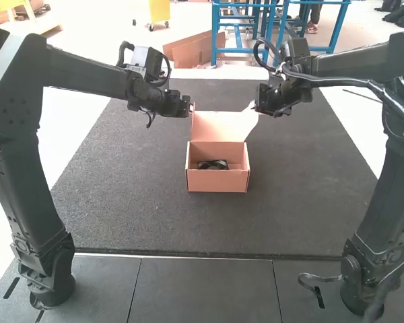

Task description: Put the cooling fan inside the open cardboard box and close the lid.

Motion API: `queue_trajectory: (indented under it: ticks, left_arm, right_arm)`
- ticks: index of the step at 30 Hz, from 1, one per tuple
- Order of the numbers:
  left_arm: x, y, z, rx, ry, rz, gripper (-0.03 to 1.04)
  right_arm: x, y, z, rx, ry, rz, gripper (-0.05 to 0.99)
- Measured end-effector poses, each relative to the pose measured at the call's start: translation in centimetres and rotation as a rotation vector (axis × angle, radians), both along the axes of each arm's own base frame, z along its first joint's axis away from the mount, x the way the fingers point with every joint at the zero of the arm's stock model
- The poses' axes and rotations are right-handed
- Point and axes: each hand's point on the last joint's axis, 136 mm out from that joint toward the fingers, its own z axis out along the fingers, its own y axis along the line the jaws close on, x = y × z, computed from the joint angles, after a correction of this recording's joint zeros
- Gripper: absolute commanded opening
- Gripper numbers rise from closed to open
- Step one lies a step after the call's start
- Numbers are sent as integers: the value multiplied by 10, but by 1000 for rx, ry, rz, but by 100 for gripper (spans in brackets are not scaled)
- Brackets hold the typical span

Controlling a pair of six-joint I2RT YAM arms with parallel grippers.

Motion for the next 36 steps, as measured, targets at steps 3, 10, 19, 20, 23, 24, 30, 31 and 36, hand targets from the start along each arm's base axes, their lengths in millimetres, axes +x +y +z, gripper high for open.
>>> queue_trajectory:
  ticks: [3,10,19,20,23,24,30,31,36]
  left_arm:
    - [0,0,0,0,1,0,97]
    - [0,0,0,1,1,0,97]
    - [0,0,0,0,2,0,97]
    - [0,0,0,0,2,0,97]
    - [0,0,-1,1,4,0,97]
    - [-1,0,-1,2,6,0,97]
    - [-2,1,-3,4,12,0,97]
    - [-2,1,-3,5,13,0,97]
    - [-2,1,-3,6,16,0,97]
  right_arm:
    - [2,1,-7,-2,11,0,25]
    - [8,3,-8,13,-1,-11,20]
    - [10,3,-7,22,-7,-18,18]
    - [10,3,-7,22,-6,-18,17]
    - [10,3,-6,23,-9,-19,14]
    - [10,3,-6,24,-11,-19,14]
    - [12,4,-4,28,-19,-21,12]
    - [12,4,-4,28,-19,-21,11]
    - [13,3,-3,27,-24,-24,7]
